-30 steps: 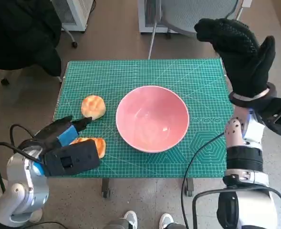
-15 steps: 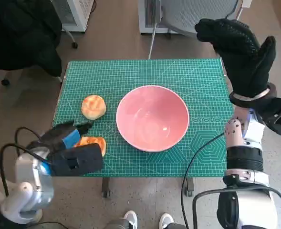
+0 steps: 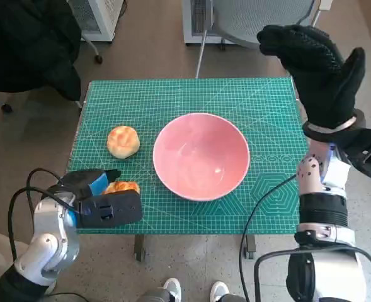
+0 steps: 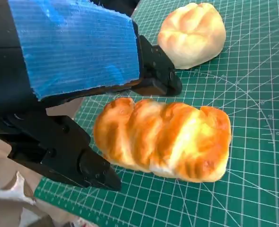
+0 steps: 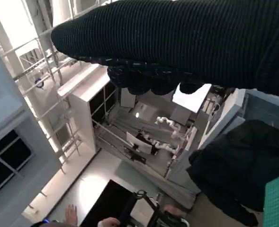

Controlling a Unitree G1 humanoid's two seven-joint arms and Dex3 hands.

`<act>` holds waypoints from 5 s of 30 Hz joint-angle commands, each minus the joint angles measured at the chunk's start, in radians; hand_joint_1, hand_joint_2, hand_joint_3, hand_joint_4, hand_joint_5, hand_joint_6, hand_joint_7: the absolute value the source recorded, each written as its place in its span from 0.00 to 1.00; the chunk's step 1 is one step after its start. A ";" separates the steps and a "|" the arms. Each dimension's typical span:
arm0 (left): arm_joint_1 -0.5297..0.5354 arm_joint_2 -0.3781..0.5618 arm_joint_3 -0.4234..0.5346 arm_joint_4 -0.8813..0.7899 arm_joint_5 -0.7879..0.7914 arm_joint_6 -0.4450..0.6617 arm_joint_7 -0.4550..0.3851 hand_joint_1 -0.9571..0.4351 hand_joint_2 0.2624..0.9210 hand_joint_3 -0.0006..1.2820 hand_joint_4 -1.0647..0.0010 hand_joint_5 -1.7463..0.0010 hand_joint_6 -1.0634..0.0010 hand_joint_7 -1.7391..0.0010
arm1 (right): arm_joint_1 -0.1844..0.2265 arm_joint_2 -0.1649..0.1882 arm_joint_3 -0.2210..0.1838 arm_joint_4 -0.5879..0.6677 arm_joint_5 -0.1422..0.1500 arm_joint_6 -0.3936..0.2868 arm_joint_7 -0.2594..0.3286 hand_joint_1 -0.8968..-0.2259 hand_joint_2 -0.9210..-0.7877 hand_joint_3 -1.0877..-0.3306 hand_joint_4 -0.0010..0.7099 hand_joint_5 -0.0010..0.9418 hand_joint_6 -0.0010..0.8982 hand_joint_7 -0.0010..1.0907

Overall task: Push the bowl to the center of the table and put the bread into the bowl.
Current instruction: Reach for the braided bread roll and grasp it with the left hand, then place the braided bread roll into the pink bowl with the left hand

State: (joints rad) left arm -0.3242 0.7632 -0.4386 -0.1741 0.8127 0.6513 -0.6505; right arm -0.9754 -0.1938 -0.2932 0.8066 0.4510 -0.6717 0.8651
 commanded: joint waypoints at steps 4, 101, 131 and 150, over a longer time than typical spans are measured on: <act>-0.004 -0.015 -0.006 0.075 0.034 -0.080 0.034 0.72 0.53 0.48 0.36 0.22 0.37 0.43 | 0.028 0.000 0.005 -0.007 0.008 0.013 0.015 0.23 0.00 0.44 0.27 0.00 0.28 0.01; -0.501 -0.179 0.134 -0.228 0.106 -0.377 -0.210 0.69 1.00 0.16 0.45 0.24 0.59 0.25 | 0.057 -0.029 0.006 -0.063 0.020 0.036 0.027 0.24 0.00 0.45 0.27 0.00 0.29 0.00; -0.487 -0.197 0.150 -0.273 0.133 -0.373 -0.253 0.69 1.00 0.16 0.45 0.23 0.59 0.25 | 0.095 -0.028 0.011 -0.143 0.022 0.070 0.014 0.24 0.00 0.45 0.27 0.00 0.29 0.00; -0.635 -0.449 0.070 0.381 0.020 -0.522 0.107 0.60 0.95 0.02 0.64 0.95 0.59 0.85 | 0.104 -0.057 -0.009 -0.123 -0.001 0.053 -0.048 0.25 0.00 0.45 0.30 0.01 0.30 0.01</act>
State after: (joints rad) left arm -0.8771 0.4414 -0.3180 -0.1289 0.8847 0.2067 -0.7350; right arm -0.9062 -0.2314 -0.2871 0.6552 0.4669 -0.6140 0.8555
